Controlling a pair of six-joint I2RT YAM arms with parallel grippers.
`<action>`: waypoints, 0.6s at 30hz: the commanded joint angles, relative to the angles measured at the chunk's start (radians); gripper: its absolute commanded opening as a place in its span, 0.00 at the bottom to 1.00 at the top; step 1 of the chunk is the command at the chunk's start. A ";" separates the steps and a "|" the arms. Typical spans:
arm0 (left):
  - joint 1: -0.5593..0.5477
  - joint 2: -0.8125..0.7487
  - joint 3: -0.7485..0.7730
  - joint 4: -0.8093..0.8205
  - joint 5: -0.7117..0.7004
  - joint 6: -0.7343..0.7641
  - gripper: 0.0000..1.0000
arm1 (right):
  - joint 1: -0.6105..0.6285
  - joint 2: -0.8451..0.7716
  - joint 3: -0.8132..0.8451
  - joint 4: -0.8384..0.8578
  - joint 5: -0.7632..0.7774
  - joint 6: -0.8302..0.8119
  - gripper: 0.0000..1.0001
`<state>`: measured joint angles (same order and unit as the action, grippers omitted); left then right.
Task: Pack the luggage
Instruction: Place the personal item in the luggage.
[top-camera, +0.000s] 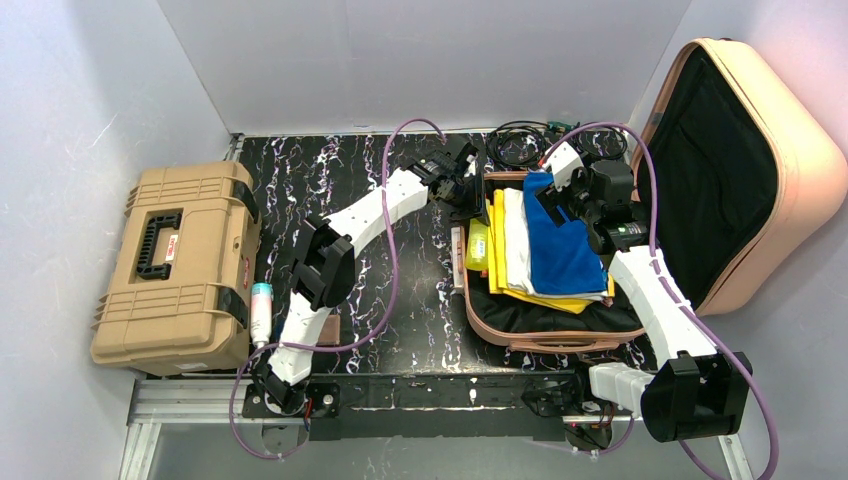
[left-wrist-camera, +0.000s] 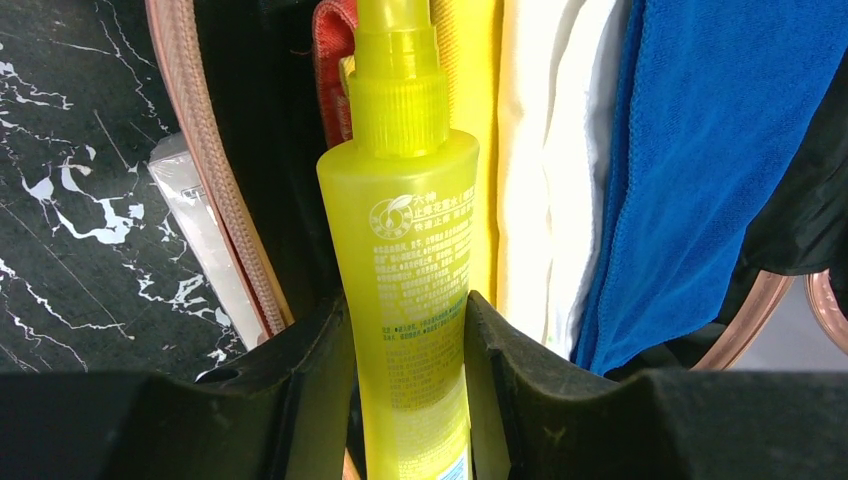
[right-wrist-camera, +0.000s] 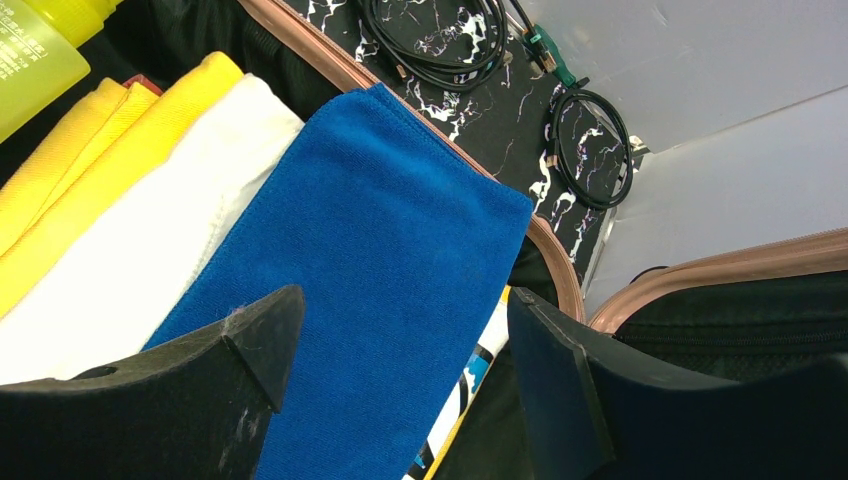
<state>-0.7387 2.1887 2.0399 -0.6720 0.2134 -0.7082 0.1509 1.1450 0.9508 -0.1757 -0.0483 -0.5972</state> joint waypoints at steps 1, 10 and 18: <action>0.003 -0.002 0.000 -0.032 -0.032 0.003 0.18 | -0.005 -0.014 -0.006 0.045 0.001 0.013 0.82; 0.003 -0.018 0.024 -0.043 -0.034 0.008 0.48 | -0.005 -0.011 -0.007 0.045 -0.004 0.012 0.82; 0.008 -0.058 0.055 -0.050 -0.023 0.029 0.61 | -0.005 -0.013 -0.009 0.045 -0.005 0.012 0.82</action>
<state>-0.7391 2.1887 2.0552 -0.6895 0.1947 -0.7059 0.1509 1.1450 0.9504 -0.1757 -0.0486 -0.5972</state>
